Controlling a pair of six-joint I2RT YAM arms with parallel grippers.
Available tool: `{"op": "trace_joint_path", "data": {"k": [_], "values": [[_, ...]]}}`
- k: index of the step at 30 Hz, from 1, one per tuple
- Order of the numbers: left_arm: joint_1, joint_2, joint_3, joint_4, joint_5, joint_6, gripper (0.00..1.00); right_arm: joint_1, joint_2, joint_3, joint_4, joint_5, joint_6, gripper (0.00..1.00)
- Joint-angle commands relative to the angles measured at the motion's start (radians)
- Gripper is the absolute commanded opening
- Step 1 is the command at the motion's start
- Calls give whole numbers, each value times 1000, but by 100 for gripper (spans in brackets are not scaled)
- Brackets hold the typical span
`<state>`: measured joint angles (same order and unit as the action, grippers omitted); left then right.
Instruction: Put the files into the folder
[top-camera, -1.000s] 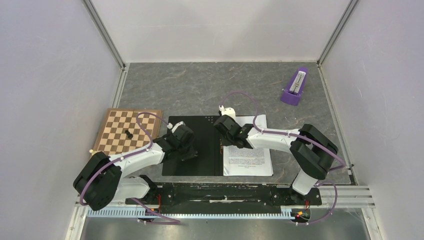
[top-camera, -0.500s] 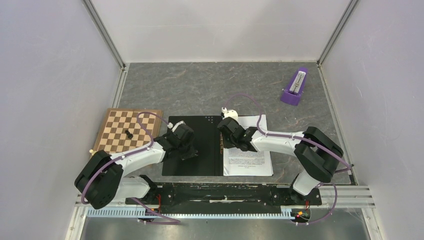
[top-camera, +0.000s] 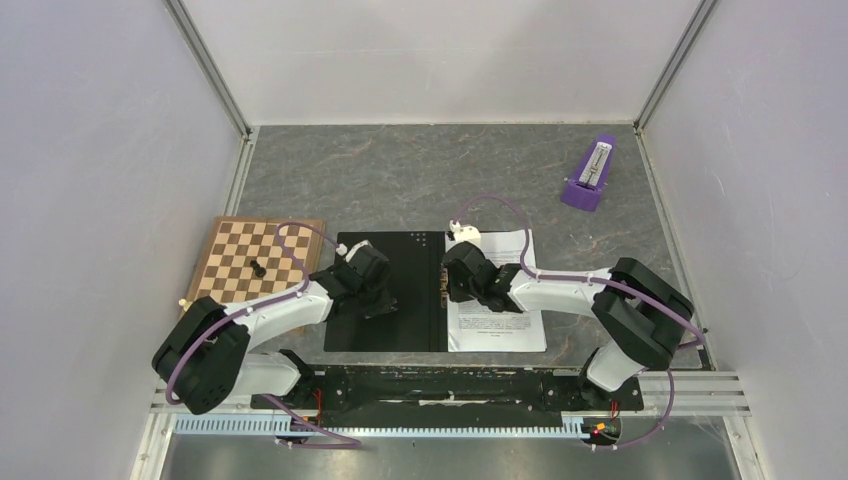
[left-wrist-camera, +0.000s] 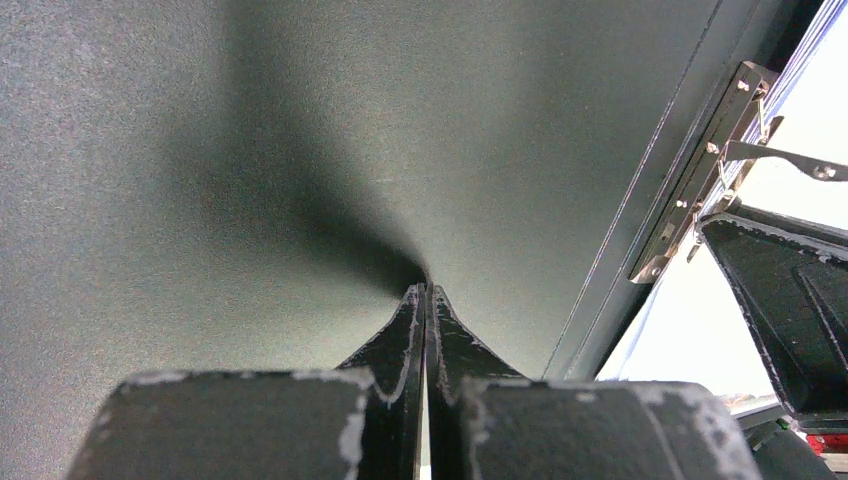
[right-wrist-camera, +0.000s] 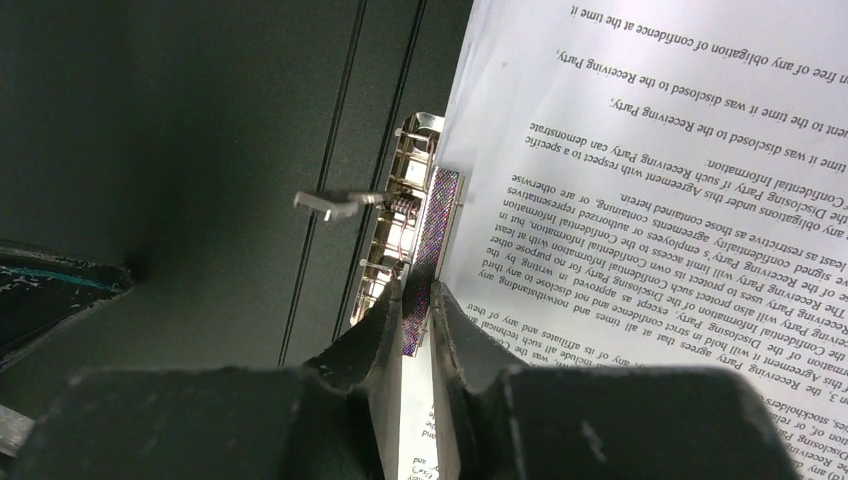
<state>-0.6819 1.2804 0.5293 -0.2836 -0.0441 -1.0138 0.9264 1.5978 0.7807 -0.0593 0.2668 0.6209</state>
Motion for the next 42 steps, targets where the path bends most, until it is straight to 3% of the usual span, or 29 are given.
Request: {"op": "trace_joint_path", "data": {"k": [1,9,15,30,42], "values": [[8,20,6,-35,-18,-41,3,2,-2,-48,-8,33,-22,11],[8,30,11,-31,-6,-49,2,2,34,-60,29,24,-7,3],[8,31,17,-27,-1,-47,2,0,62,-58,18,61,11,3],[8,33,74,-2,72,-29,3,-130,85,-78,-11,87,-163,2],[8,12,72,-82,-96,16,5,-157,58,-5,-42,-2,-238,5]]}}
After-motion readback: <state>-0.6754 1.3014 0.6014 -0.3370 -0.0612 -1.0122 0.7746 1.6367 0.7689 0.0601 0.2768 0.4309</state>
